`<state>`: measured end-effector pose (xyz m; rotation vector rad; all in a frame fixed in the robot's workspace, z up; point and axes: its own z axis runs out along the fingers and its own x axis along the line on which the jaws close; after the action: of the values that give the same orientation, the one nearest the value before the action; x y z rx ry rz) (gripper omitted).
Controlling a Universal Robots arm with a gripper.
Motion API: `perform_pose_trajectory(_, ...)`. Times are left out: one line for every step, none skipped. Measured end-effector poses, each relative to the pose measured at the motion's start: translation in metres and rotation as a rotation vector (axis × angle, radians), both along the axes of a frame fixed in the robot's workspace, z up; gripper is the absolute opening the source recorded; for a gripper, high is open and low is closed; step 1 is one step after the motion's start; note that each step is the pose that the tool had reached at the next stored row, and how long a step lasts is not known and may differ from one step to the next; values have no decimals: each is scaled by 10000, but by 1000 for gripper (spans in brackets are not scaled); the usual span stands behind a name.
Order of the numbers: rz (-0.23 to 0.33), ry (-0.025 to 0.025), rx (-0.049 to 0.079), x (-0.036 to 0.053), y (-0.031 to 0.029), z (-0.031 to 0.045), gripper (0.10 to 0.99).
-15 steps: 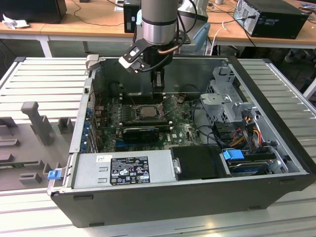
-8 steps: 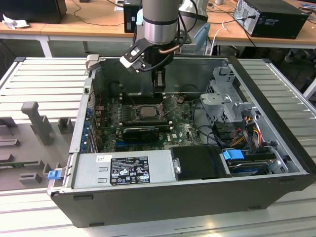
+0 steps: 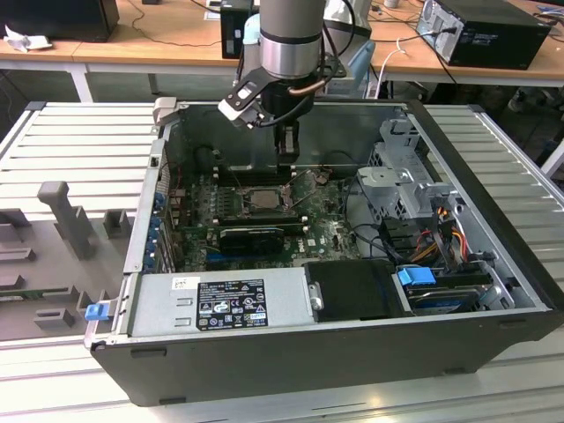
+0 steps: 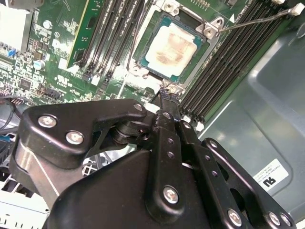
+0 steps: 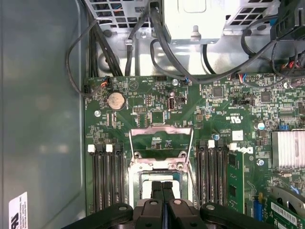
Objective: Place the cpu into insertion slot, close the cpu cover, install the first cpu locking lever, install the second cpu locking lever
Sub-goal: 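Close the cpu cover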
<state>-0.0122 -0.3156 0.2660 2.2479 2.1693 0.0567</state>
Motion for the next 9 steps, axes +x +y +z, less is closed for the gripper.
perform_pose_trajectory(-1,3,0,7,0,2,106)
perform_pose_trajectory(-1,4,0,10,0,3,106)
perform_pose_trajectory(-1,5,0,16,0,5,106)
perform_pose_trajectory(-1,6,-1,20,0,6,106)
perform_pose_trajectory(-1,7,0,23,0,7,106)
perform_pose_trajectory(-1,8,0,27,0,8,106)
perform_pose_trajectory(-1,10,0,33,0,9,106)
perform_pose_trajectory(-1,11,0,38,0,10,106)
perform_pose_trajectory(-1,11,0,41,0,10,106)
